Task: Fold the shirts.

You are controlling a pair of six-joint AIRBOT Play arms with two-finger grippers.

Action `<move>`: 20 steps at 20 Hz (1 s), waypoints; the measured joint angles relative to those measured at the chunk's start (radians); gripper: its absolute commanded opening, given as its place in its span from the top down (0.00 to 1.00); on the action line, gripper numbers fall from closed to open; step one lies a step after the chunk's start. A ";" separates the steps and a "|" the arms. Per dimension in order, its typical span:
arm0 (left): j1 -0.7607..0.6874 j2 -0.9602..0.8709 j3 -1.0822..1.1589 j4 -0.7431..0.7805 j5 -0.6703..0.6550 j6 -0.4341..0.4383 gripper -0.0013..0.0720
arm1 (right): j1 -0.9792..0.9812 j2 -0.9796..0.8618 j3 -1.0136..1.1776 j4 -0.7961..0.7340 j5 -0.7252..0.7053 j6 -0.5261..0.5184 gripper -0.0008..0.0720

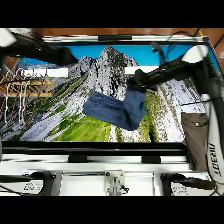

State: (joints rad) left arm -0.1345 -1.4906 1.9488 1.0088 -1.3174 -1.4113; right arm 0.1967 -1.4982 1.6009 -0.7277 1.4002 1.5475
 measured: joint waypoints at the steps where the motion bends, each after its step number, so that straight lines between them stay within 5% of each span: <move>1: 0.030 0.028 0.000 0.007 -0.002 -0.003 0.93 | 0.026 -0.028 0.001 0.015 -0.032 -0.006 0.91; 9: 0.148 0.127 0.000 0.028 -0.040 -0.007 0.93 | 0.180 -0.248 0.005 0.225 -0.271 -0.070 0.90; 10: 0.151 0.130 0.000 0.029 -0.042 -0.007 0.93 | 0.191 -0.269 0.005 0.249 -0.295 -0.077 0.81; 12: 0.154 0.133 0.000 0.031 -0.048 -0.007 0.93 | 0.204 -0.303 0.005 0.294 -0.340 -0.083 0.22; 20: 0.158 0.136 0.000 0.031 -0.063 -0.007 0.93 | 0.119 -0.323 0.006 0.296 -0.330 -0.078 0.21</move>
State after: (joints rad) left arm 0.0238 -1.3544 1.9488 1.0397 -1.3804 -1.4185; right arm 0.3161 -1.8210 1.6066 -0.4313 1.0698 1.4696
